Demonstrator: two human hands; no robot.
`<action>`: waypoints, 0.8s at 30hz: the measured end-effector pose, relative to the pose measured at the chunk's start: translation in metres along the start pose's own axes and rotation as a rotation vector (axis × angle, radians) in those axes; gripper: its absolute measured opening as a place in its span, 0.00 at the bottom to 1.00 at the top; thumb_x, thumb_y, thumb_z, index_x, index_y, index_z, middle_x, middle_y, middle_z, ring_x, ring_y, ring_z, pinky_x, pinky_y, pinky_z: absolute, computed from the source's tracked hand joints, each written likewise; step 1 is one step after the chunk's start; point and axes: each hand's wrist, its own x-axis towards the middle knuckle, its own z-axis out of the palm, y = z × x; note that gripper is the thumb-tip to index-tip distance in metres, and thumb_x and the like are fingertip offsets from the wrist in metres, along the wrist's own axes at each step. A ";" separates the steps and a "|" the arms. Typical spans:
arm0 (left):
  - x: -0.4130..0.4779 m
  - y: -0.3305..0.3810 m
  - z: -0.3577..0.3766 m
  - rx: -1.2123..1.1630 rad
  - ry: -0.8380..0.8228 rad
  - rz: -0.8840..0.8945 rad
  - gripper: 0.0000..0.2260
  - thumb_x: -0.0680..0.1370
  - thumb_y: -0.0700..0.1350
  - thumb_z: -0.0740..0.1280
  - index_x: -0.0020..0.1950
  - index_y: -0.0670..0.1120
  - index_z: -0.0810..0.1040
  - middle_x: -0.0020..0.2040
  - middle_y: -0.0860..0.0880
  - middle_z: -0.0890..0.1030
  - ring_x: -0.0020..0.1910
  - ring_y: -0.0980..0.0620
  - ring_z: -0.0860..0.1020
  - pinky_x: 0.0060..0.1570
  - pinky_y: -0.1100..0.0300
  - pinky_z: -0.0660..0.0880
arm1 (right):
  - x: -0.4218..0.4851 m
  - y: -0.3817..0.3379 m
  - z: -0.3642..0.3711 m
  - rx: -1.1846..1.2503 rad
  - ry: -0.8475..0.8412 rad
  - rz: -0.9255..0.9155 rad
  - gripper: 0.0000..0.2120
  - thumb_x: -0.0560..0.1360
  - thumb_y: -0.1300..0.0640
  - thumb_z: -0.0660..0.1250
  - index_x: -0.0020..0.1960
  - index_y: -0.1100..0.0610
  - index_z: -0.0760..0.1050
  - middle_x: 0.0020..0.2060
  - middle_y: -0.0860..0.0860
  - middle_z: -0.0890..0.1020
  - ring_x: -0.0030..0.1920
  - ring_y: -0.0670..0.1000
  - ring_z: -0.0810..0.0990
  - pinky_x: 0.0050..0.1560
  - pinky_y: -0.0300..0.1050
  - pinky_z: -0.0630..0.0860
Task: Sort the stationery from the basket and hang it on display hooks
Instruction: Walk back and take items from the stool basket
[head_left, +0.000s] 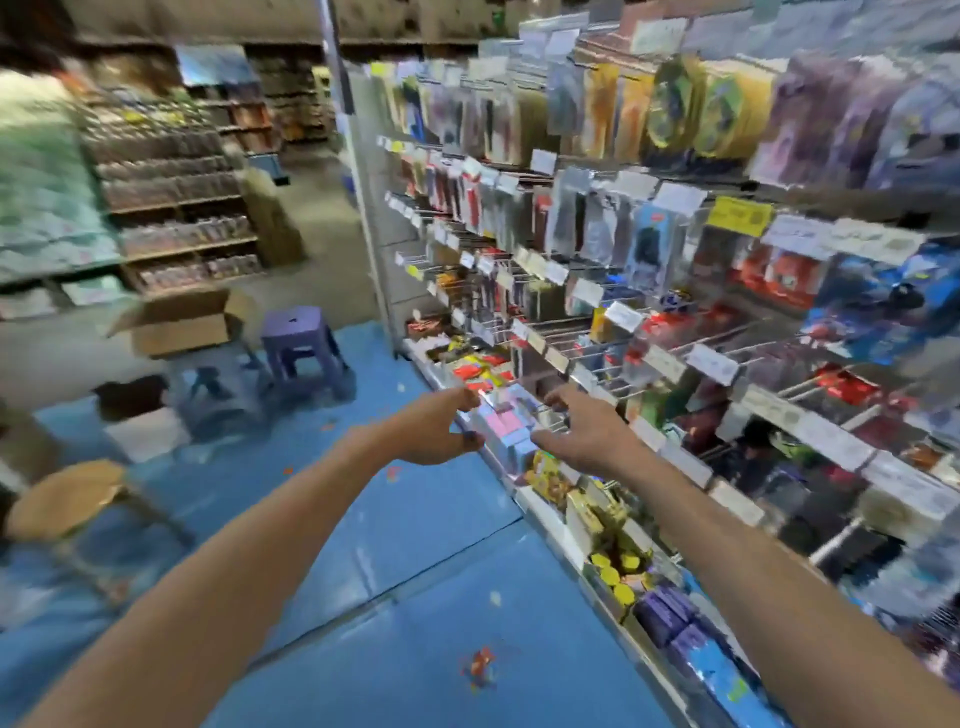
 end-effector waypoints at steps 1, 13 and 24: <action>-0.021 -0.019 -0.010 0.009 0.024 -0.054 0.27 0.81 0.53 0.70 0.77 0.46 0.68 0.74 0.47 0.73 0.71 0.46 0.74 0.66 0.56 0.70 | 0.010 -0.023 0.013 0.007 -0.029 -0.050 0.26 0.75 0.48 0.73 0.68 0.58 0.73 0.63 0.55 0.79 0.63 0.58 0.77 0.60 0.50 0.74; -0.310 -0.256 -0.077 -0.180 0.329 -0.714 0.31 0.79 0.55 0.71 0.78 0.44 0.67 0.73 0.46 0.72 0.70 0.47 0.73 0.69 0.53 0.71 | 0.052 -0.348 0.224 0.010 -0.445 -0.688 0.28 0.75 0.49 0.74 0.70 0.59 0.71 0.65 0.55 0.78 0.63 0.57 0.78 0.61 0.52 0.76; -0.574 -0.331 -0.060 -0.294 0.544 -1.266 0.28 0.82 0.51 0.69 0.79 0.43 0.64 0.74 0.48 0.69 0.73 0.45 0.71 0.66 0.57 0.69 | -0.052 -0.583 0.388 -0.048 -0.740 -1.149 0.27 0.76 0.49 0.74 0.71 0.57 0.71 0.65 0.55 0.78 0.61 0.56 0.78 0.59 0.46 0.73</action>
